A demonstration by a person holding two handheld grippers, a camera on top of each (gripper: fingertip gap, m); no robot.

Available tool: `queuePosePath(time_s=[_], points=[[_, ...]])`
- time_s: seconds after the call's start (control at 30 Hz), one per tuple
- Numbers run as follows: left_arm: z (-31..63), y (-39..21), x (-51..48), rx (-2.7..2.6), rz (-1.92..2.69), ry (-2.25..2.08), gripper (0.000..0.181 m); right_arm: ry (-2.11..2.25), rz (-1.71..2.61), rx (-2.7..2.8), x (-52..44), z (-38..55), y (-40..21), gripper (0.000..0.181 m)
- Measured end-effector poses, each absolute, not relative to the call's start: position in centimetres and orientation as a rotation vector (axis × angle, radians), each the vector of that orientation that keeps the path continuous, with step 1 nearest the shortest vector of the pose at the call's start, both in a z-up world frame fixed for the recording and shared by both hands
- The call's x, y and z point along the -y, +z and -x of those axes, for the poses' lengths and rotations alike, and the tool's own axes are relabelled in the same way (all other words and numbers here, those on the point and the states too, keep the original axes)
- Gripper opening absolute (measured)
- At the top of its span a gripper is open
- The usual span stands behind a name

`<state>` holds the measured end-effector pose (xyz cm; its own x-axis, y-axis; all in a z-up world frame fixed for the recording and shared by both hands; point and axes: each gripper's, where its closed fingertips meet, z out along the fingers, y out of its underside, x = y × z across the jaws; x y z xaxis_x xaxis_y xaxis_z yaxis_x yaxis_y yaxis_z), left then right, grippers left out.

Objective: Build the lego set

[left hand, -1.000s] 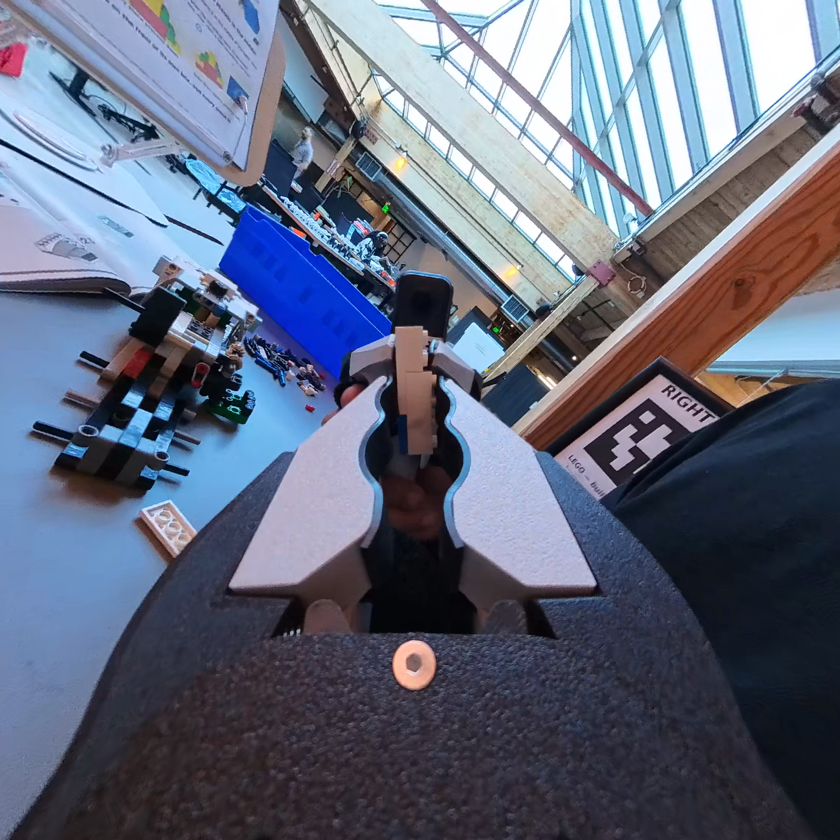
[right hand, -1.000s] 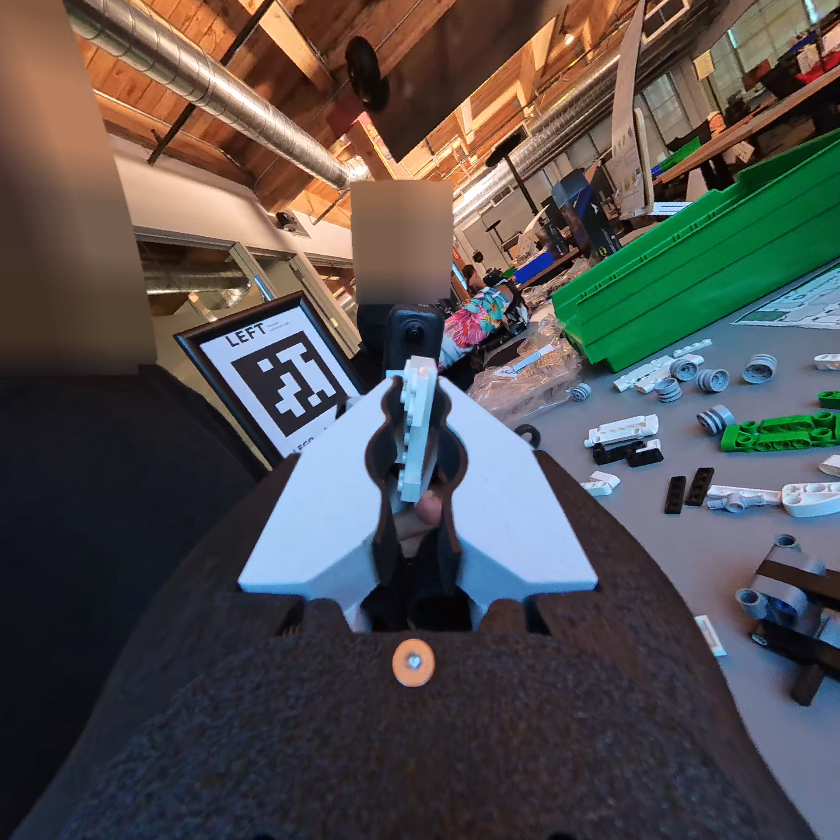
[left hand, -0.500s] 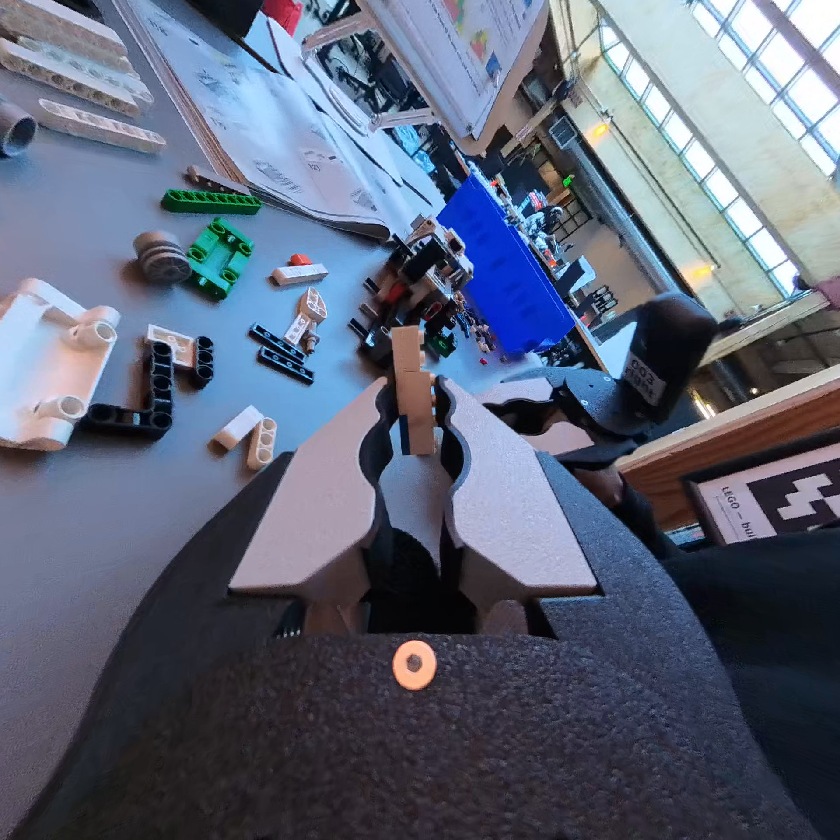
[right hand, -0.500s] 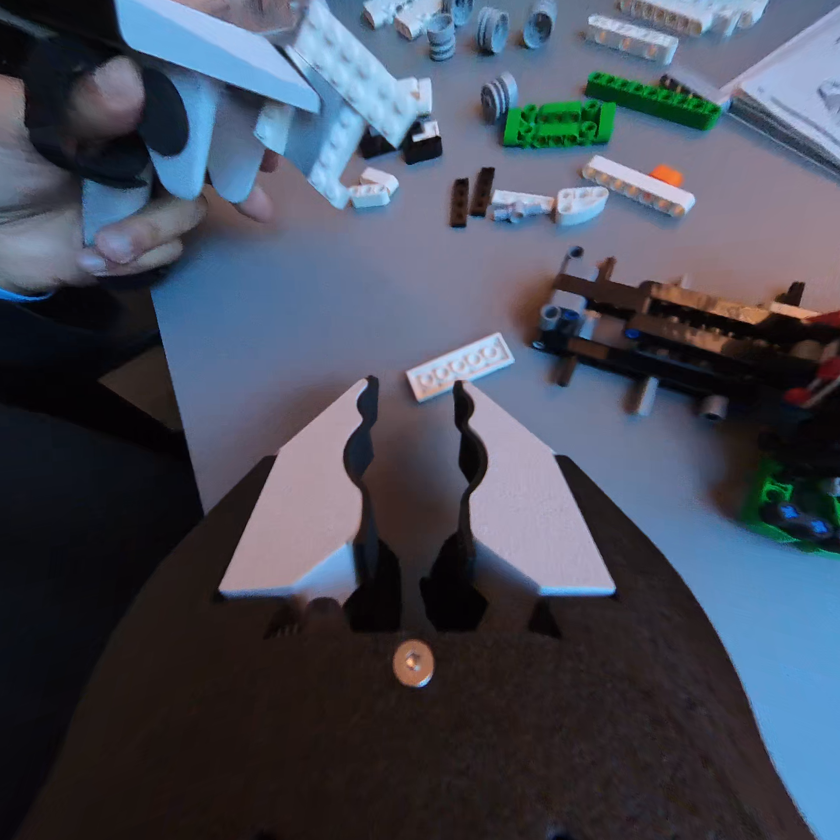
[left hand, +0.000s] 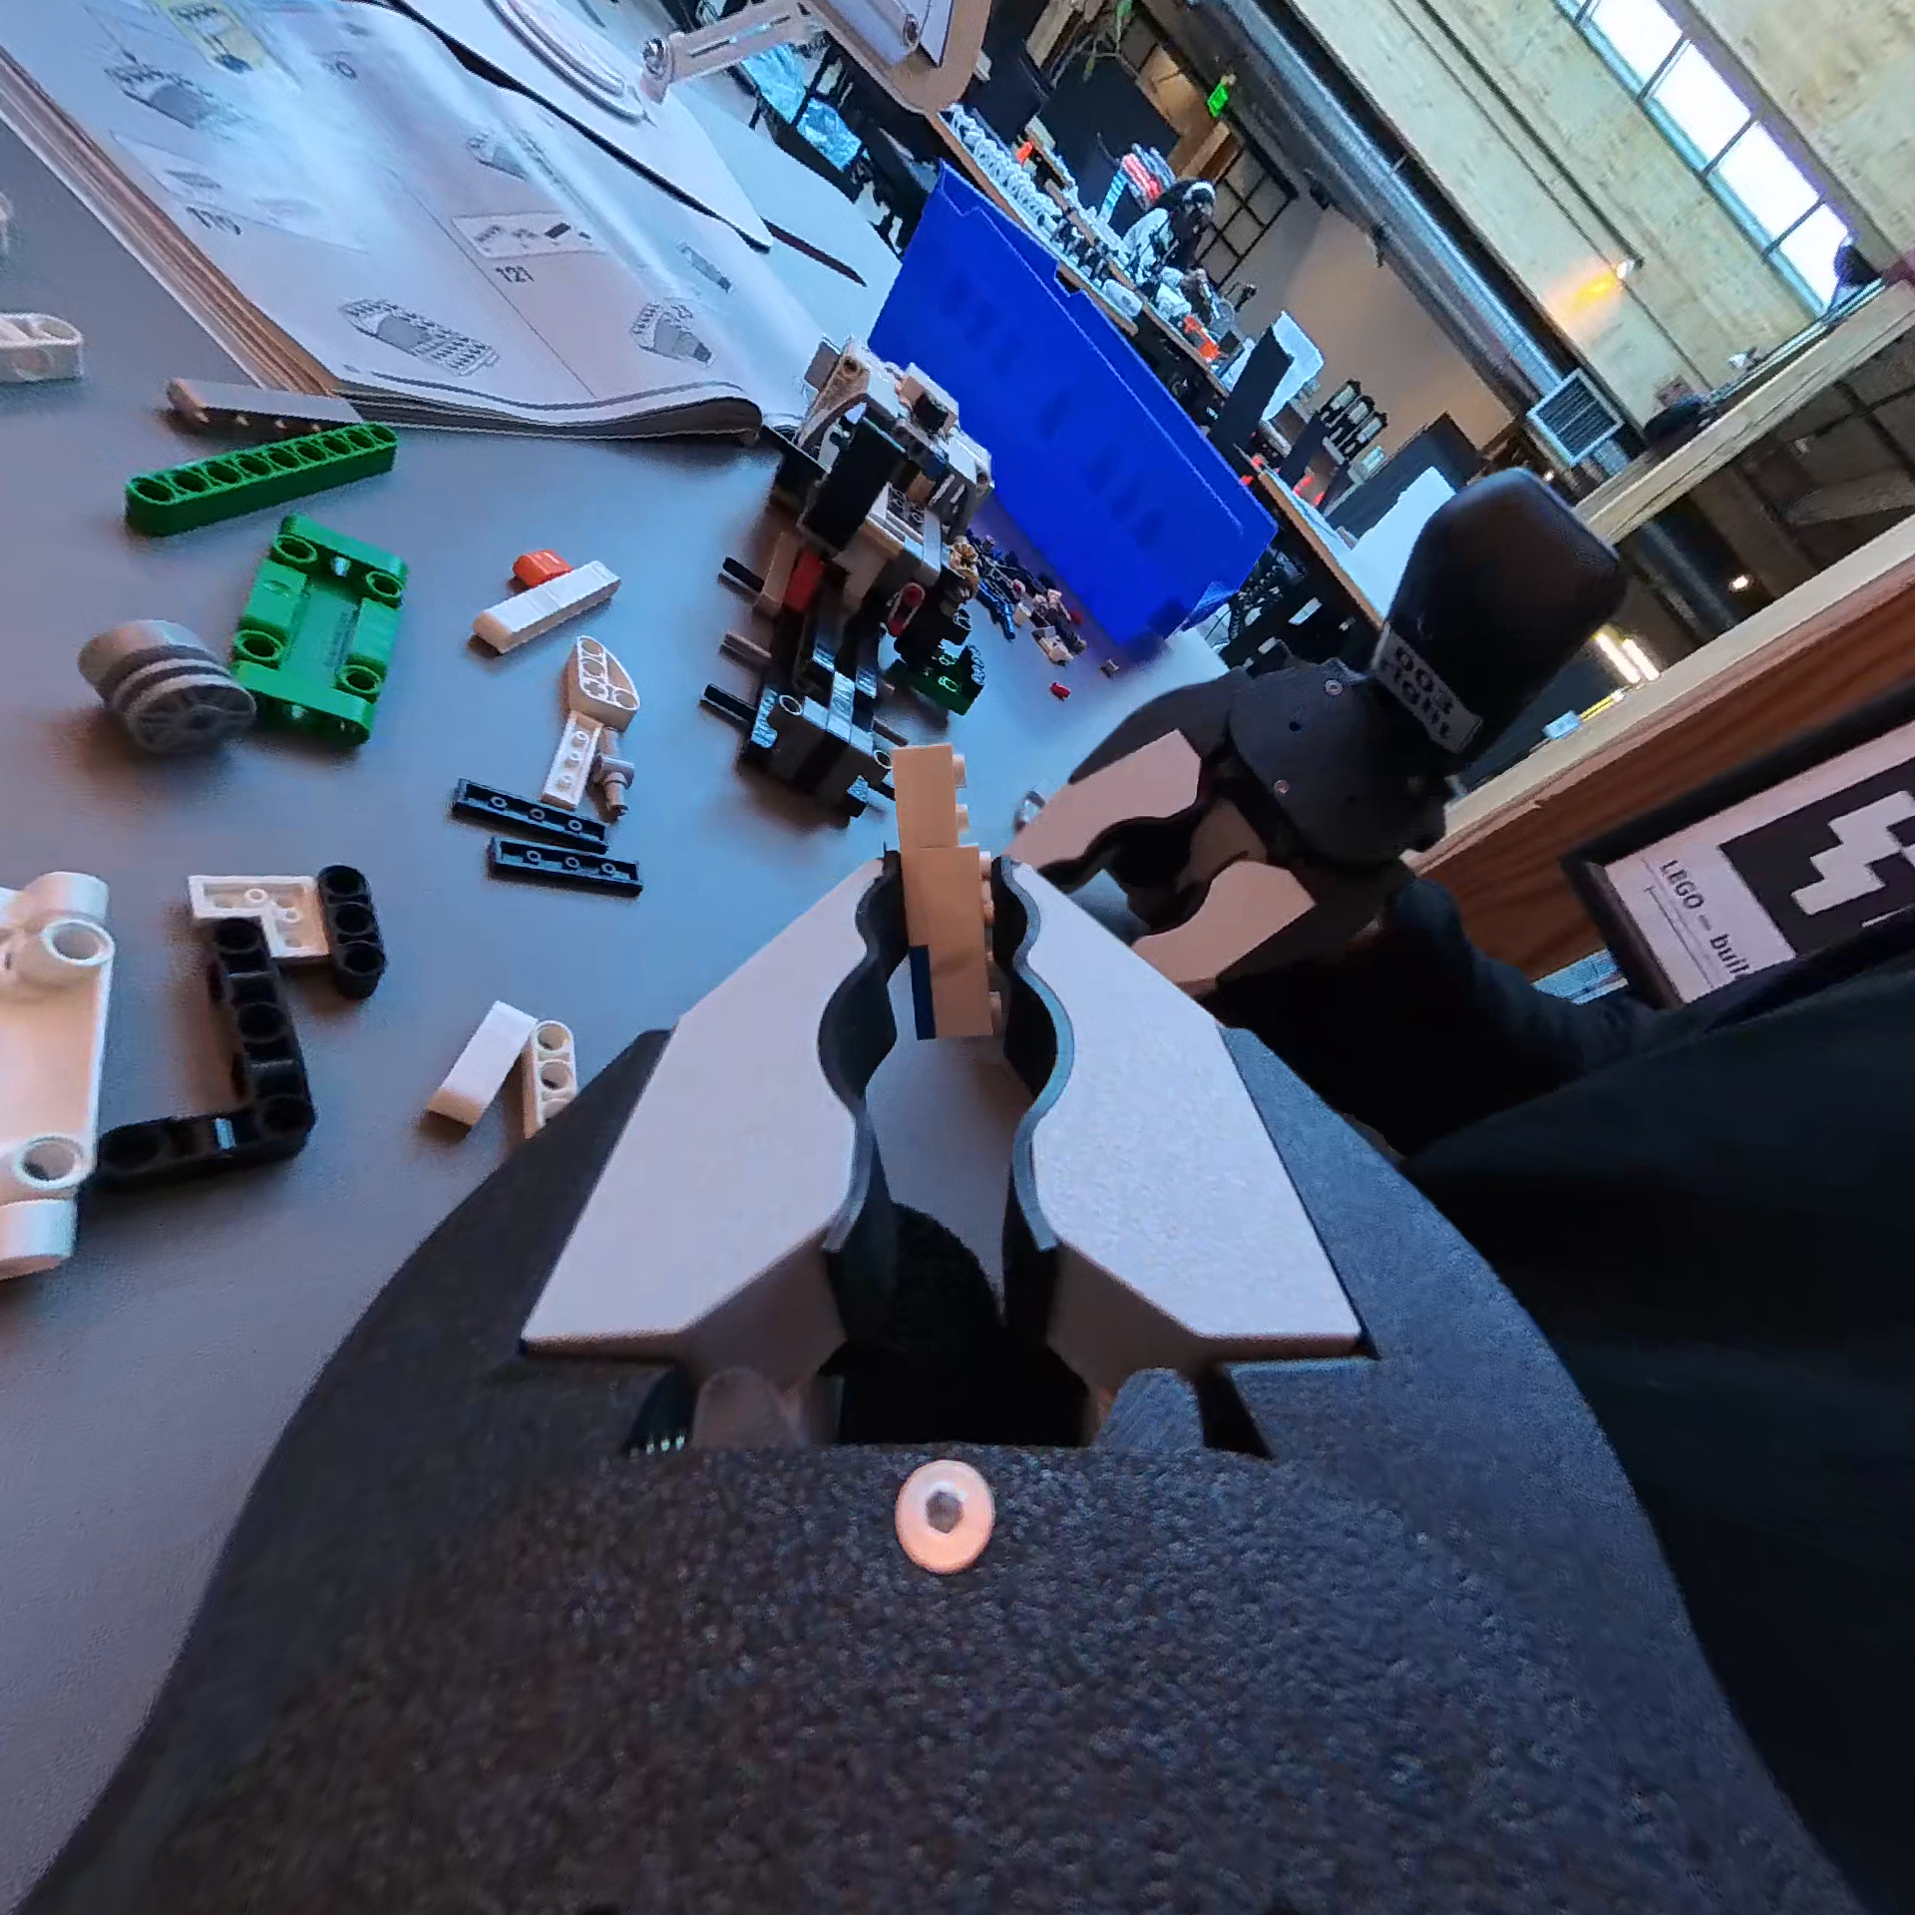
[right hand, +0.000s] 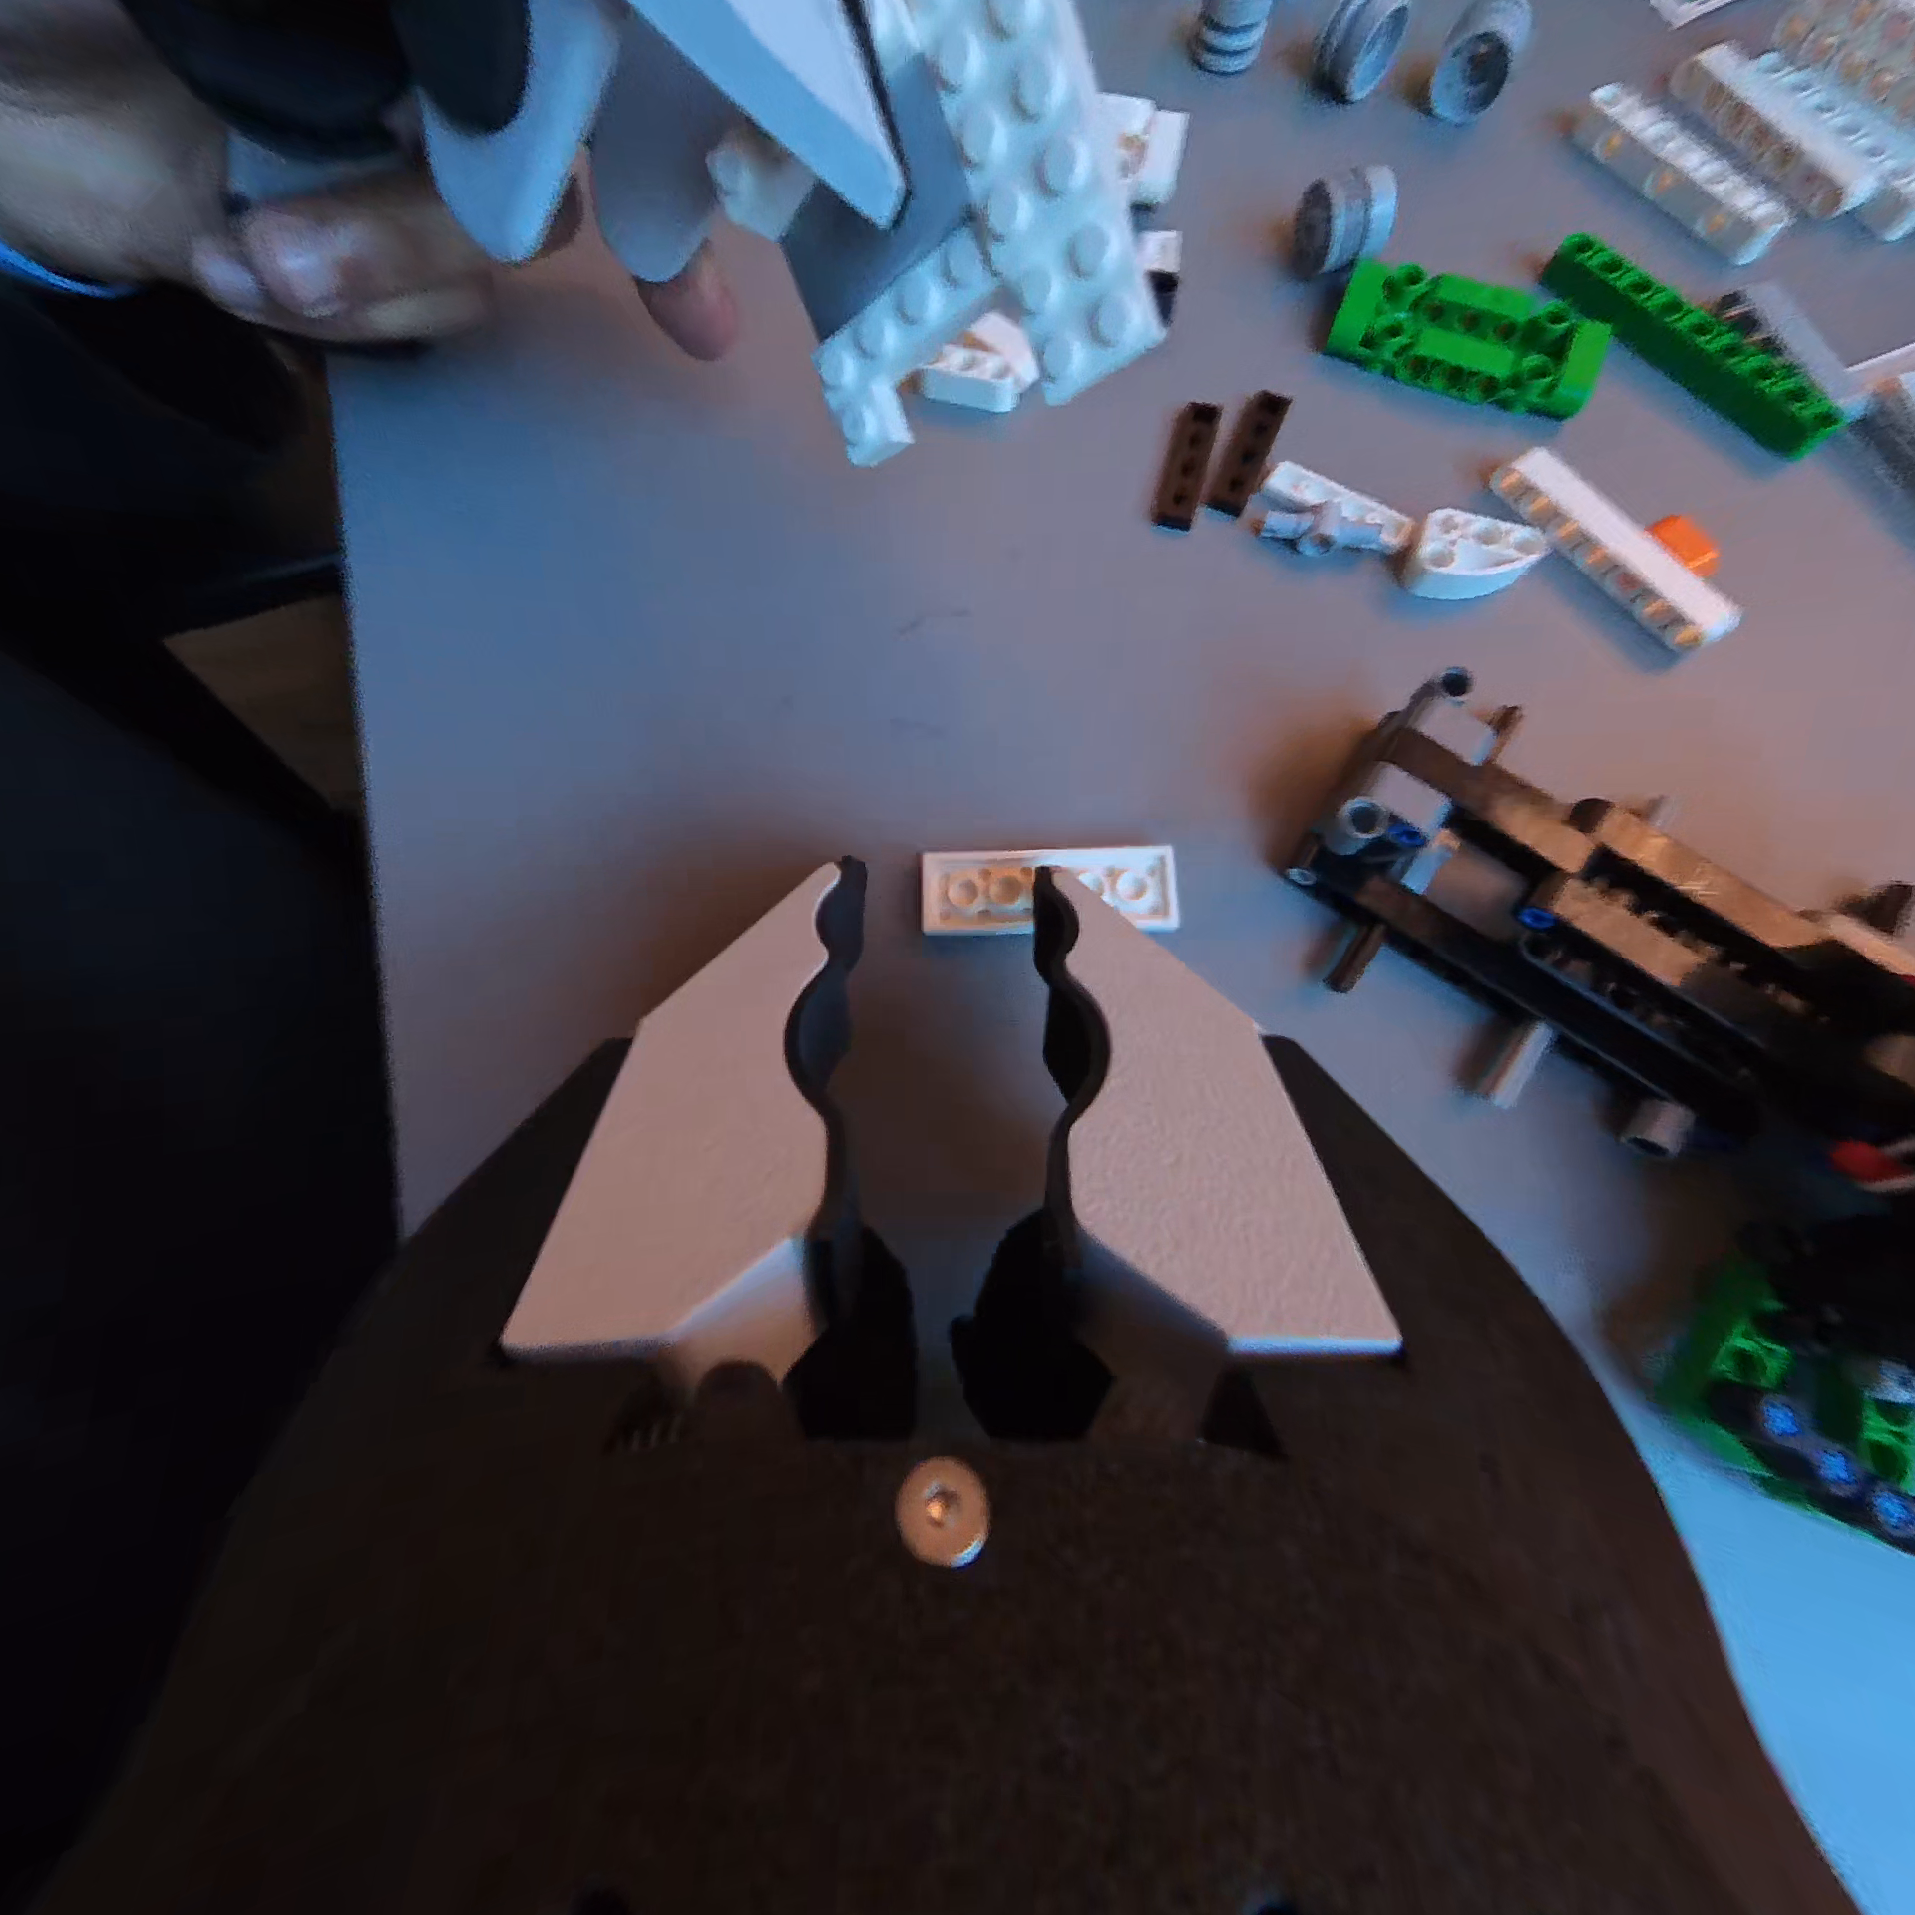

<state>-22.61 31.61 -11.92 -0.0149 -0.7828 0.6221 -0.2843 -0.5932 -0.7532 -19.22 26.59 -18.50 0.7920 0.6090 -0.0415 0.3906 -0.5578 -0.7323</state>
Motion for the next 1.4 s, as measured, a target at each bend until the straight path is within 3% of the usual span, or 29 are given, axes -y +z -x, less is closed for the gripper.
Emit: queuePosePath(time_s=[0.13,0.27,0.43,0.5,0.67,0.8,0.9,1.13,1.3,1.4], points=[[22.5,-10.4,-30.8,-0.967,1.819,-1.911,0.014,0.566,2.212,0.717,-25.3,20.6,-17.4,0.034],[22.3,-8.2,-29.4,-0.852,1.684,-2.176,0.014,0.840,1.948,0.452,-26.7,20.5,-10.8,0.033],[21.3,-7.3,-26.5,-0.947,1.592,-2.198,0.014,1.181,1.722,0.248,-26.9,20.4,-6.5,0.029],[20.9,-7.8,-25.6,-1.000,1.617,-2.164,0.014,1.160,1.771,0.279,-26.6,20.3,-7.3,0.011],[20.7,-10.3,-23.1,-1.351,1.665,-1.920,0.017,1.119,1.930,0.594,-24.1,20.2,-8.2,0.004],[20.8,-12.7,-22.3,-1.699,1.689,-1.516,0.036,0.975,2.125,0.958,-22.6,20.4,-9.4,0.004],[20.8,-13.3,-21.8,-1.841,1.636,-1.336,0.039,0.919,2.234,1.175,-21.7,20.9,-10.4,0.004],[21.0,-14.8,-19.8,-1.961,1.619,-1.297,0.011,0.927,2.300,1.363,-21.4,22.5,-12.3,0.004],[22.0,-14.6,-23.3,-1.681,1.834,-1.444,0.010,0.876,2.081,1.008,-25.6,20.0,-10.5,0.028],[23.4,-14.4,-26.5,-1.496,1.919,-1.463,0.010,0.740,2.115,0.907,-25.3,18.3,-13.8,0.031]])
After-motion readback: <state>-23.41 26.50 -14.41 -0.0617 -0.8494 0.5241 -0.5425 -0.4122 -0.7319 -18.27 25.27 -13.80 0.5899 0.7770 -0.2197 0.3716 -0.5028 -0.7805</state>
